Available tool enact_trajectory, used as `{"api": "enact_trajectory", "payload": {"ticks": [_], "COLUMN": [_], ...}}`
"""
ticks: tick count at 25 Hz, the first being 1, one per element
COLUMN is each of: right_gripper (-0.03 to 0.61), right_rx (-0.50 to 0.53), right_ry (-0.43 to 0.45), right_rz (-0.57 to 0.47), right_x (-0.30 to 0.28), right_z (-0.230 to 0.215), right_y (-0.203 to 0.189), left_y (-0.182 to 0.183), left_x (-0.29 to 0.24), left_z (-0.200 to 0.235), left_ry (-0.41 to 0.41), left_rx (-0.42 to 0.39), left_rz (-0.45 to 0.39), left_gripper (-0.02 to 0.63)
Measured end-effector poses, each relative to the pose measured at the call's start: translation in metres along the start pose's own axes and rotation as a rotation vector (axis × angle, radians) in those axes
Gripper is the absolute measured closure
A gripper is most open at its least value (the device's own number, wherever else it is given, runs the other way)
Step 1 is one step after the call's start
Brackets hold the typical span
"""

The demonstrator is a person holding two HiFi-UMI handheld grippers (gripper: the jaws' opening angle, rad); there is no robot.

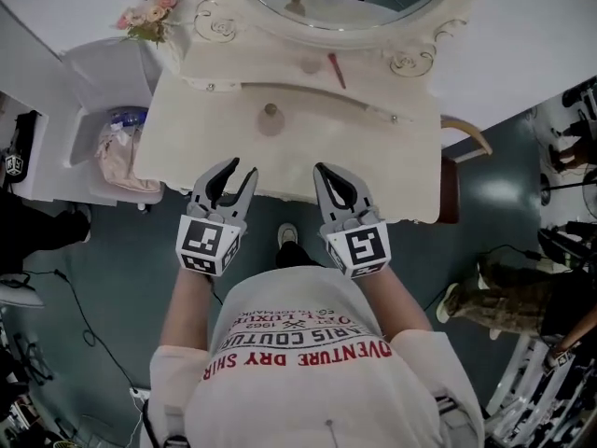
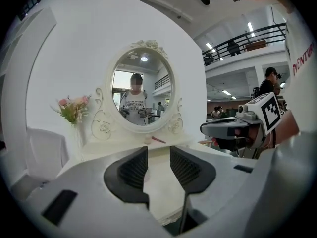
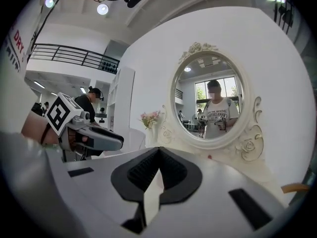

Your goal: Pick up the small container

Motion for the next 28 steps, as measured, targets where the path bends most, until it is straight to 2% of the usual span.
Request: {"api": "enact_trajectory", "payload": {"ticks": [6, 9, 13, 19, 28], "right_gripper": [0.580, 0.580, 0.580, 0.580, 0.580], "right_rx": [-0.003, -0.018, -0.042, -0.062, -0.087], "right_ry": [0.038, 0.051, 0.060, 0.057, 0.021], "right_rz": [0.040, 0.069, 0.096, 0.127, 0.181], "right_x": [-0.057, -0.080, -0.108, -0.141, -0.160], "right_z": [-0.041, -0.053, -0.065, -0.076, -0.096], "right_y": [-0.022, -0.038, -0.053, -0.072, -0.092], "left_y": [-0.021, -0.037, -0.057, -0.079, -0.102], "left_x": [-0.075, -0.102, -0.133, -0.173, -0.209], "left_z": [0.029, 0.047, 0.063, 0.085, 0.098], "left_ry": [-0.012, 0.002, 0.005, 0.017, -0.031], "left_rx": [0.020, 0.054, 0.071, 0.065, 0.072], "left_rz": [0.063, 0.089, 0.139, 0.167, 0.221], "left_gripper": [0.446, 0.444, 0.406, 0.382, 0.371]}}
Point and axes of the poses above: the fingertips, and each gripper's own axes: x backward along the fingers, z to its left, y out of its top, the point moved 1 cm from there along x, backward along the fingers, and after that the axes turned 7 degrees about -y, right-handed, at the moved point
